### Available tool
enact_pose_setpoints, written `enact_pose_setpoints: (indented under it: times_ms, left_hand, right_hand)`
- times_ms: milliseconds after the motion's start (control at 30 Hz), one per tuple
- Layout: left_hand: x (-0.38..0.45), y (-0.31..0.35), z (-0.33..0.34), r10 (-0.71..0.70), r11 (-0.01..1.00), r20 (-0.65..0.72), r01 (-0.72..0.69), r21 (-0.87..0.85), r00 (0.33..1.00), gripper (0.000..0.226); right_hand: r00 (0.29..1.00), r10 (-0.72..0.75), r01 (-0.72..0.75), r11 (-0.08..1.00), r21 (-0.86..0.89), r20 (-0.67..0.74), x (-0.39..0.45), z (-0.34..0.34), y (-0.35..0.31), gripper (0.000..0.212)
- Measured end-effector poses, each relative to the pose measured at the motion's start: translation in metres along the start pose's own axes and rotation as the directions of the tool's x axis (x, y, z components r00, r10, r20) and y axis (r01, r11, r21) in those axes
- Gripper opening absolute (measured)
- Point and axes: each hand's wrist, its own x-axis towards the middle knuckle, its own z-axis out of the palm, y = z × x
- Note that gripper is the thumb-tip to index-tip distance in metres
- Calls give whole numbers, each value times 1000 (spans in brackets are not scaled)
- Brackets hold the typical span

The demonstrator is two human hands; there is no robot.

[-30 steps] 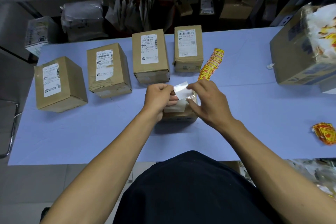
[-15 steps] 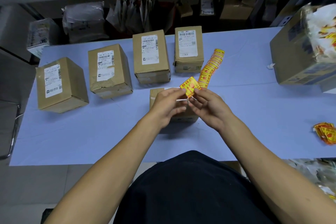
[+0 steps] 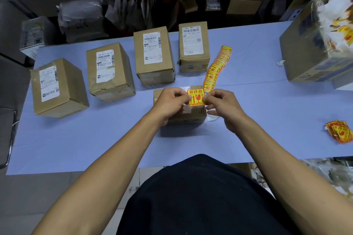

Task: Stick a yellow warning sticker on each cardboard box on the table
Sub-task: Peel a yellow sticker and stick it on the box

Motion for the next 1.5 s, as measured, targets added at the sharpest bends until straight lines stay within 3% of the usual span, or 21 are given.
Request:
enact_pose_setpoints:
  times_ms: [167,233,767,900,967,1100,1233,1400,1500]
  left_hand:
    - [8,-15,11,65,897,-13,-53,439,998,16]
    - [10,-17,15,89,851,-26,-62,522,996,17]
    - [23,-14,25,115,711,-48,-48,702,992,28]
    - [26,-15,16,183,528,-88,-22,849,979,54]
    - [24,-23,5,253,457,-93,-34,889,963,52]
    - [15,-50,-13,481,388,-11,-201,899,877,54]
    - [13,-74,-14,334,428,15,-166,889,943,73]
    - [15,-90,-13,311,495,31,-189,848,950,73]
    - [16,-90,-12,320,503,22,-190,843,947,73]
  right_hand:
    - [1000,6,-13,967,-253,-27,2,5,20,17]
    - [999,0,-15,953,-304,-49,2,6,23,17]
    - [998,-19,-3,925,-380,-53,7,8,32,17]
    - [998,-11,-11,937,-349,-63,8,5,34,16]
    - [999,0,-18,939,-343,-51,10,4,35,14]
    - [998,22,-39,940,-339,-55,15,10,35,35]
    - [1000,-16,9,928,-373,-16,21,29,36,61]
    - [989,-104,130,948,-291,103,15,32,52,49]
    - [986,-86,122,953,-277,139,9,28,60,52]
